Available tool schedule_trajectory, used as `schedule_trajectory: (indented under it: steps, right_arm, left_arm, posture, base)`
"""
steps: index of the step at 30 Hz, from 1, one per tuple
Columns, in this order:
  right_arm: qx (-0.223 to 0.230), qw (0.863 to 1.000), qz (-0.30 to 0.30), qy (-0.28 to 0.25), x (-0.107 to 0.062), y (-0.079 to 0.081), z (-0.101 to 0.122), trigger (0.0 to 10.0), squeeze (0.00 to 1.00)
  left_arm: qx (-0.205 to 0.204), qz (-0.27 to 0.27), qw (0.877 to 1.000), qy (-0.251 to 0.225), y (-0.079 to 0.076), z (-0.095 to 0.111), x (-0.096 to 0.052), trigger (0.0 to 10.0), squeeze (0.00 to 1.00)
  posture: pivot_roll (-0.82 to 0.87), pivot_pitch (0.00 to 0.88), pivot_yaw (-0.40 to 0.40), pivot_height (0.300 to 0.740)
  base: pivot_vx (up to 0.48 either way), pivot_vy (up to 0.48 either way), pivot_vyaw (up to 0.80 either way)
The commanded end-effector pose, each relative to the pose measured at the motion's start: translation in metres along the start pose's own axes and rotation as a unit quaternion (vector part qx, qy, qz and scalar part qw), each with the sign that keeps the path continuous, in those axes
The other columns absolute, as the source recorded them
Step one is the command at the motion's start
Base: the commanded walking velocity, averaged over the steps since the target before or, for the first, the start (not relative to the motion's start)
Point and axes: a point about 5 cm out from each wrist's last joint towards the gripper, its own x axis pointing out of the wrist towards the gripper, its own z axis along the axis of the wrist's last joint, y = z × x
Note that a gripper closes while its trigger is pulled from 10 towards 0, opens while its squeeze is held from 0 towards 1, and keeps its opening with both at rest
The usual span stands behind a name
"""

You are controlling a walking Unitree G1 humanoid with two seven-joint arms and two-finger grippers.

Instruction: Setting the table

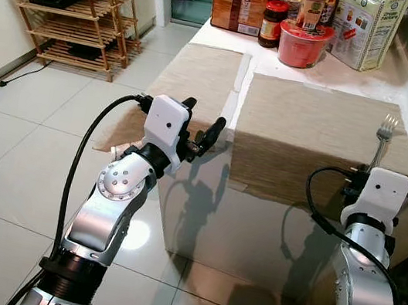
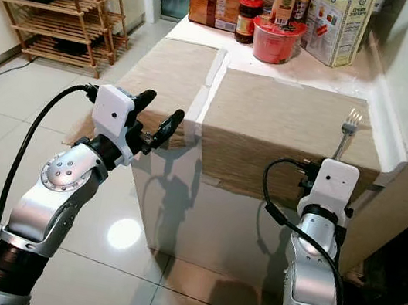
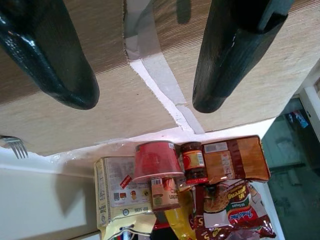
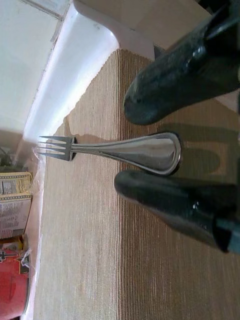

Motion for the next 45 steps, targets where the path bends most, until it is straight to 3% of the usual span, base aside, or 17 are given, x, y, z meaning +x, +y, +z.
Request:
schedule_trajectory:
  steps: [1, 18, 27, 34, 37, 45]
  right_arm:
    - [0.0, 1.0, 0.002, -0.003, 0.0, 0.002, 0.001, 0.0, 0.0]
    - [-0.006, 1.0, 0.004, -0.025, -0.001, 0.003, 0.007, 0.0, 0.0]
    - [-0.036, 0.989, 0.036, -0.136, -0.009, 0.011, 0.041, 0.0, 0.0]
    - [-0.035, 0.982, 0.044, -0.183, -0.022, 0.011, 0.055, 0.0, 0.0]
    - [-0.038, 0.975, 0.054, -0.21, -0.039, 0.013, 0.06, 0.0, 0.0]
    - [-0.051, 0.973, 0.059, -0.218, -0.055, 0.013, 0.054, 0.0, 0.0]
  left_arm:
    - [0.007, -0.001, 1.0, 0.002, 0.001, 0.003, 0.0, 10.0, 0.0]
    - [0.009, 0.0, 1.0, 0.005, 0.001, 0.002, 0.001, 10.0, 0.0]
    - [0.016, 0.003, 1.0, 0.011, 0.002, 0.0, 0.003, 10.0, 0.0]
    - [0.016, 0.013, 1.0, 0.017, 0.003, -0.004, 0.006, 10.0, 0.0]
    - [0.008, 0.016, 1.0, 0.016, 0.003, -0.004, 0.007, 10.0, 0.0]
    - [0.001, 0.015, 1.0, 0.014, 0.002, -0.004, 0.01, 10.0, 0.0]
  posture:
    - [0.03, 0.0, 0.092, 0.727]
    - [0.03, 0.0, 0.094, 0.727]
    - [0.02, 0.0, 0.093, 0.727]
    - [0.01, 0.0, 0.089, 0.727]
    - [0.01, 0.0, 0.088, 0.727]
    - [-0.01, 0.0, 0.086, 0.727]
  base:
    - [0.0, 0.0, 0.0]
    - [0.0, 0.0, 0.0]
    - [0.0, 0.0, 0.0]
    - [0.0, 0.0, 0.0]
    - [0.0, 0.0, 0.0]
    - [0.0, 0.0, 0.0]
